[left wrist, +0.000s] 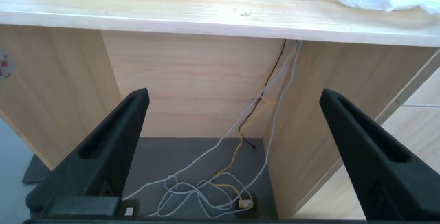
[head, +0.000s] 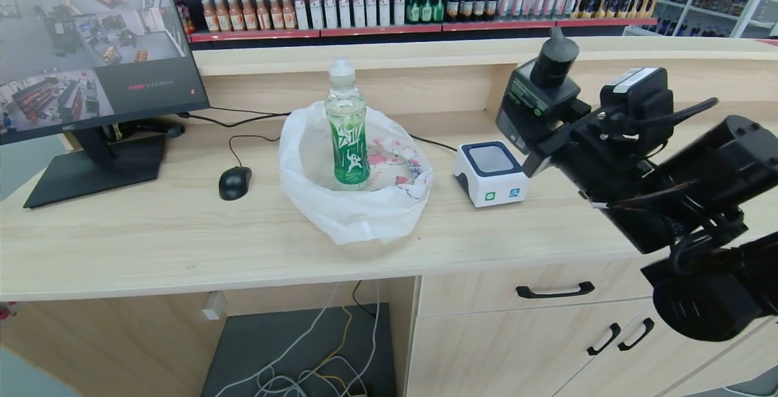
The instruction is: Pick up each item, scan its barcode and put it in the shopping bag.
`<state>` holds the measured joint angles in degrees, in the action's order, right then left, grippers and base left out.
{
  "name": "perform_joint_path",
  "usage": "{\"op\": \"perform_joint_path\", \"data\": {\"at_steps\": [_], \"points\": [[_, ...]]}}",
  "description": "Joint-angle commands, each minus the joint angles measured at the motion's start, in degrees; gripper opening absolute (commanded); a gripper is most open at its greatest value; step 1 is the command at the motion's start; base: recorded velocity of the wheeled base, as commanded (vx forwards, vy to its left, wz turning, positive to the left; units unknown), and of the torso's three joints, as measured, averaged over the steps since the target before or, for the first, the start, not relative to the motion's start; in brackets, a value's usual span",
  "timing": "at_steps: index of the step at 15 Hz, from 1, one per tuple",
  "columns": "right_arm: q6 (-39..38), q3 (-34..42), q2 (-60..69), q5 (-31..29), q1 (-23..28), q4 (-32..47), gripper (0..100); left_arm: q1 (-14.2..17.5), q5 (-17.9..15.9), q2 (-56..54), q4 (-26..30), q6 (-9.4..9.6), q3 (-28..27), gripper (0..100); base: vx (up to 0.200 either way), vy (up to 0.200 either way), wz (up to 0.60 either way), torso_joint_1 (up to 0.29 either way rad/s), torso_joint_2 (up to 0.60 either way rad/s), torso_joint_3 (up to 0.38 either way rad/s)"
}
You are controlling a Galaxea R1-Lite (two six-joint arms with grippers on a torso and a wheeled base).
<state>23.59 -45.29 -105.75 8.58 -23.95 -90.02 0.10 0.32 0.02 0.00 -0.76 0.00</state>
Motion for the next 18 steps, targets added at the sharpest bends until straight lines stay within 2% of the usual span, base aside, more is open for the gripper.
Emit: {"op": "perform_joint_path", "data": {"at_steps": [1, 4, 6, 9, 11, 12, 15, 18], "points": [[4.2, -6.7, -6.9, 4.4, 0.4, 0.0, 0, 0.0, 0.0, 0.0, 0.0, -0.04, 0.0, 100, 0.000, 0.000, 0.00, 0.000, 0.00, 0.000], [4.9, -8.9, -11.2, 7.3, 1.7, 0.0, 0, 0.0, 0.0, 0.0, 0.0, -0.04, 0.0, 100, 0.000, 0.000, 0.00, 0.000, 0.00, 0.000], [5.4, -16.0, -14.6, 15.1, 4.5, 0.0, 0, 0.0, 0.0, 0.0, 0.0, -0.04, 0.0, 100, 0.000, 0.000, 0.00, 0.000, 0.00, 0.000], [8.9, -19.8, -15.4, 16.6, 9.7, 0.0, 0, 0.0, 0.0, 0.0, 0.0, 0.05, 0.0, 100, 0.000, 0.000, 0.00, 0.000, 0.00, 0.000], [9.5, -20.0, -16.2, 19.1, 11.6, 0.0, 0, 0.0, 0.0, 0.0, 0.0, 0.05, 0.0, 100, 0.000, 0.000, 0.00, 0.000, 0.00, 0.000], [11.0, -20.2, -17.0, 23.4, 13.2, 0.0, 0, 0.0, 0.0, 0.0, 0.0, 0.05, 0.0, 100, 0.000, 0.000, 0.00, 0.000, 0.00, 0.000], [17.1, -20.6, -20.1, 31.1, 14.9, 0.0, 0, 0.0, 0.0, 0.0, 0.0, -0.04, 0.0, 100, 0.000, 0.000, 0.00, 0.000, 0.00, 0.000], [17.5, -23.4, -22.2, 33.1, 14.9, 0.0, 0, 0.0, 0.0, 0.0, 0.0, -0.04, 0.0, 100, 0.000, 0.000, 0.00, 0.000, 0.00, 0.000]]}}
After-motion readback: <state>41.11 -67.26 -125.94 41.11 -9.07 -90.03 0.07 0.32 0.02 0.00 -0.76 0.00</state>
